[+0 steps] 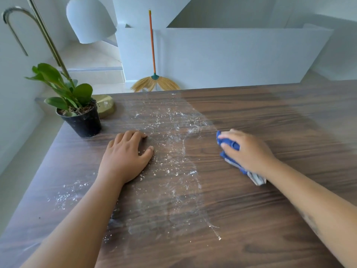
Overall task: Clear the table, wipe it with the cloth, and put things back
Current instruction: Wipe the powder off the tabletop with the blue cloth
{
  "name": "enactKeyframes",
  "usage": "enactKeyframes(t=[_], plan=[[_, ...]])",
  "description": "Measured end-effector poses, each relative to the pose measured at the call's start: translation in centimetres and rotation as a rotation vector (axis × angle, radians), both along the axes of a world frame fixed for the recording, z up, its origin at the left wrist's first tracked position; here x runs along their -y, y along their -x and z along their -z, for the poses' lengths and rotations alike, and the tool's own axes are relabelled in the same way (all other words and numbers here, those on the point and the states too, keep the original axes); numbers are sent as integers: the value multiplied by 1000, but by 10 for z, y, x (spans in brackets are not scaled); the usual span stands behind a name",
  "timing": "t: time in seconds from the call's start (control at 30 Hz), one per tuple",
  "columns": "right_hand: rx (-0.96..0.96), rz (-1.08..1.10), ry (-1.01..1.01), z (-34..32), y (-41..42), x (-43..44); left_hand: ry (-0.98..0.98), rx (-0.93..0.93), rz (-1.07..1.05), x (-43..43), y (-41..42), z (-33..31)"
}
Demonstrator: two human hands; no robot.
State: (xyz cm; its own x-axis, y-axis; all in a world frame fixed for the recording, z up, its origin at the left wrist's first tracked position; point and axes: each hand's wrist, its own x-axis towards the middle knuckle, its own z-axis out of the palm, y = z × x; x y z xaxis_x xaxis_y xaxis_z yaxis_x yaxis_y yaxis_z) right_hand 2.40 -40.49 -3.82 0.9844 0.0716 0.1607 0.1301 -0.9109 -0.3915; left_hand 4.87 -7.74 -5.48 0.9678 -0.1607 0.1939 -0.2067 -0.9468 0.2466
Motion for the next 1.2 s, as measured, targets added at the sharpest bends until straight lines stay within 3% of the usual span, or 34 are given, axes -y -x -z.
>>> enactKeyframes(t=[0.1,0.2,0.4,0.53,0.67,0.83,0.97,1.07,1.2], plan=[[24,126,66,0,-59,-9,6,3,1,1,-1,0],[48,80,90,1,-87,-43,12,7,8,1,-1,-1],[-17,-222,4,1,-16,-49,18,7,6,-2,3,2],[23,-6,-29,3,-26,0,44,-59,32,-10,-5,-3],[61,178,58,6,-94,-20,51,-57,0,-22,-23,-13],[64,-108,42,6,-96,-77,-31,-138,28,-23,-58,-16],[-10,-298,25,4,-45,-54,12,-112,27,-25,-65,-5],[-44,-216,-25,4,-48,-20,20,-61,33,-25,-64,0],[21,13,-36,9,-117,-24,30,-14,32,-23,-67,-1]])
